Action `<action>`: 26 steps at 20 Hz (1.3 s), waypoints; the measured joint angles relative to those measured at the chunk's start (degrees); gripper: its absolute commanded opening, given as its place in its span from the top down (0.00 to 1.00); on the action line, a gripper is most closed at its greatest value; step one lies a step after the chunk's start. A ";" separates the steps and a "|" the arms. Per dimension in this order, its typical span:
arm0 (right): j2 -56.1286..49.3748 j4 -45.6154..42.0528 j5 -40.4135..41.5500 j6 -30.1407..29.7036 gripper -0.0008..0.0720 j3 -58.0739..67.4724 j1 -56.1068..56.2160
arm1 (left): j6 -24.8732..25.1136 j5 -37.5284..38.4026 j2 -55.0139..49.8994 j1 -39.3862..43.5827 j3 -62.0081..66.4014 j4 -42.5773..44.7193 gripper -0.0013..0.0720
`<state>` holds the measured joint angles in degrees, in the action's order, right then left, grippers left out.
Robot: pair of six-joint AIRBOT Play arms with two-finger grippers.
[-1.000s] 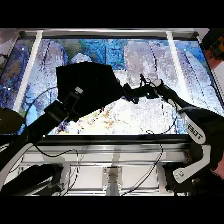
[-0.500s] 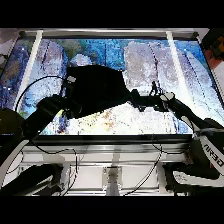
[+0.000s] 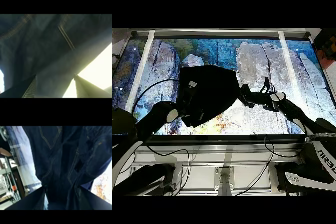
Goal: Fold the clothes and pants, and hang the long-sleeved shirts on hangers.
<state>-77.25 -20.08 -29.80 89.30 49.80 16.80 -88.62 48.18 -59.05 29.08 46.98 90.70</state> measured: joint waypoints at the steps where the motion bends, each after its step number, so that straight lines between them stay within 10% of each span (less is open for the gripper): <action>1: 0.02 -0.11 0.15 0.00 0.37 0.00 -0.31 | -1.33 1.53 0.33 0.09 0.00 -0.28 0.35; 4: 0.04 -0.61 0.79 0.00 0.38 0.02 -1.64 | -6.05 2.58 2.73 0.17 0.00 -1.01 0.97; 10: 0.04 -3.50 -0.76 0.00 0.38 0.02 -2.99 | -20.98 -7.65 10.60 -0.96 -2.03 -1.14 0.97; 19: 0.07 -12.22 -4.39 0.00 0.45 0.07 -3.23 | -68.67 -43.78 32.57 7.61 -32.46 -2.80 0.97; 26: 0.07 -14.23 -6.12 -0.04 0.46 0.07 -3.23 | -76.70 -57.86 33.77 7.39 -39.71 -5.77 0.97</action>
<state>-77.19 -34.30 -35.92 89.25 49.87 13.56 -165.31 -9.67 -25.28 36.47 7.27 84.93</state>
